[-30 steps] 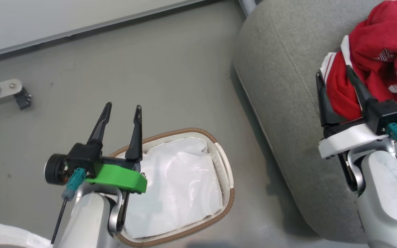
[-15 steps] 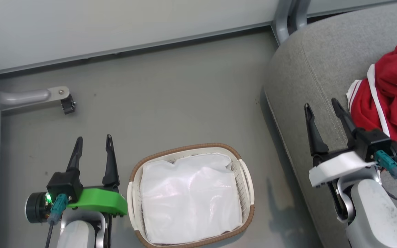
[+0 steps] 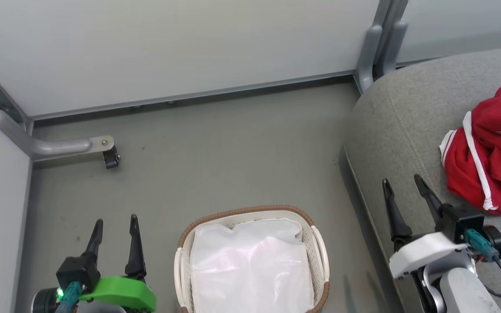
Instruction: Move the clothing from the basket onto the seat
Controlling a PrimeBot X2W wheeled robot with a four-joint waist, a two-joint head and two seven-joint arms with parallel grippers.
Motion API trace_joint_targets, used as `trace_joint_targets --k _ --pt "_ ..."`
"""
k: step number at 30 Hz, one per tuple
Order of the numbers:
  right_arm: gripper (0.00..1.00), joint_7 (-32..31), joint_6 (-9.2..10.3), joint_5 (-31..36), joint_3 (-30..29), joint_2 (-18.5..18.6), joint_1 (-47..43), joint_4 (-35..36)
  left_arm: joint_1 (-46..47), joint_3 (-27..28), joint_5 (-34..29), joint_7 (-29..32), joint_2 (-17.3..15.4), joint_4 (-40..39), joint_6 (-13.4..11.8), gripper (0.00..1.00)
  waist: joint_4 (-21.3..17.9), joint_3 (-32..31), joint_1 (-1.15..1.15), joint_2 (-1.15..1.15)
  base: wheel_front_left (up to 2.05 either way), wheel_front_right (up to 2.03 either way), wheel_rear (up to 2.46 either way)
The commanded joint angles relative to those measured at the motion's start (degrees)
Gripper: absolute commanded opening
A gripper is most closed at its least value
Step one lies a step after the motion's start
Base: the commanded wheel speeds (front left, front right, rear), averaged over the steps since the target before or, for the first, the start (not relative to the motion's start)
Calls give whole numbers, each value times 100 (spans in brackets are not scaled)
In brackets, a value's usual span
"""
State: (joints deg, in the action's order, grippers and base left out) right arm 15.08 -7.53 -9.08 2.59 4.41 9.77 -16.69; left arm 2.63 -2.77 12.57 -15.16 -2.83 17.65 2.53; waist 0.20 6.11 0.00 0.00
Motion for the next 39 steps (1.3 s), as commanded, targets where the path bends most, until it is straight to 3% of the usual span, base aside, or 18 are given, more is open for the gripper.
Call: trace_joint_targets --k 1,14,15,18,39 --pt "100 12 8 -33 -31 -5 -134 -20 -133 24 15 2 -14 25 37 100 57 -166 0 0 0 0 0" --pt "100 12 8 -38 24 -71 -512 -172 -520 123 323 2 -14 191 206 100 19 -493 0 0 0 0 0" --pt "0 -1 0 -4 25 -92 -455 -207 -449 99 304 1 4 238 199 0 28 -487 0 0 0 0 0" --pt "0 -16 0 -18 25 -132 -515 -349 -453 89 316 9 25 387 199 0 28 -491 0 0 0 0 0" --pt "0 -593 1 -2232 -234 -134 -459 -175 -212 319 2359 585 15 183 281 0 20 -508 0 0 0 0 0"
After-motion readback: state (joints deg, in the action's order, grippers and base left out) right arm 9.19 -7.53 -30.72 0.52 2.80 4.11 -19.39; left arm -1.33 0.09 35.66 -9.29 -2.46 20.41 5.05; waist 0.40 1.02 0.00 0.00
